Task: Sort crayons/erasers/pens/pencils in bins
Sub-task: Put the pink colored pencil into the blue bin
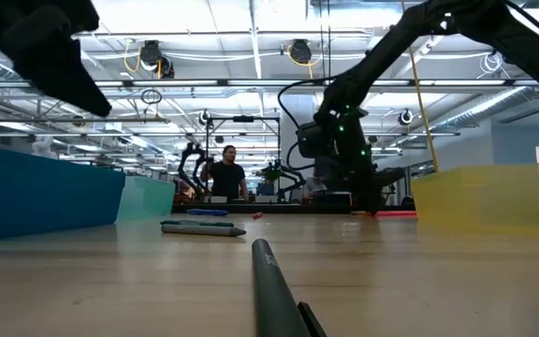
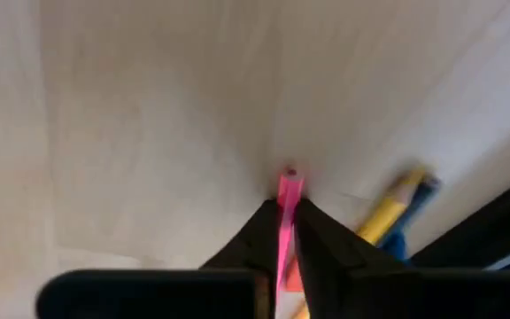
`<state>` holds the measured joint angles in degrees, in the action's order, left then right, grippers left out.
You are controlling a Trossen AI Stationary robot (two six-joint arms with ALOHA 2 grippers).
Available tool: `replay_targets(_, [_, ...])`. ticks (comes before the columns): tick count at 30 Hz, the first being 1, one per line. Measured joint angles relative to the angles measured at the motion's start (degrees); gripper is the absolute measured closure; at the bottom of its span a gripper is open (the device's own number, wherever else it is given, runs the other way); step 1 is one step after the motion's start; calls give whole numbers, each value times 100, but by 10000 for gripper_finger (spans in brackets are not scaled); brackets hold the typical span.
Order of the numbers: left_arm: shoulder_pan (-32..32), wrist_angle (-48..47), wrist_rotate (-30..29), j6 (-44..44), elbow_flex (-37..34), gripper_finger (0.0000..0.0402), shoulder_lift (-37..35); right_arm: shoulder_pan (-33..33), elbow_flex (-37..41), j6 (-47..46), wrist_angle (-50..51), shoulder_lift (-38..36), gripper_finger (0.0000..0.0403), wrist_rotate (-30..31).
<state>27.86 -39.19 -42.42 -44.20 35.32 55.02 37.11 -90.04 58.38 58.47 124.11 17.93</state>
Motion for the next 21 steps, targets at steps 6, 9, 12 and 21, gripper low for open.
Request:
replay_targets(6, [-289, 1319, 479, 743, -886, 158, 4, -266, 4, -747, 66, -2, 392, -178])
replay_targets(9, [-613, 1739, 577, 1639, -862, 158, 2, -411, 7, -977, 58, -69, 390, -532])
replay_targets(12, [-868, 2351, 630, 2881, -850, 158, 2, -607, 21, -992, -100, -181, 390, -774])
replay_targets(21, [-1316, 2970, 866, 3944, -845, 158, -3, -1131, 74, -1726, -1036, -635, 391, -2688])
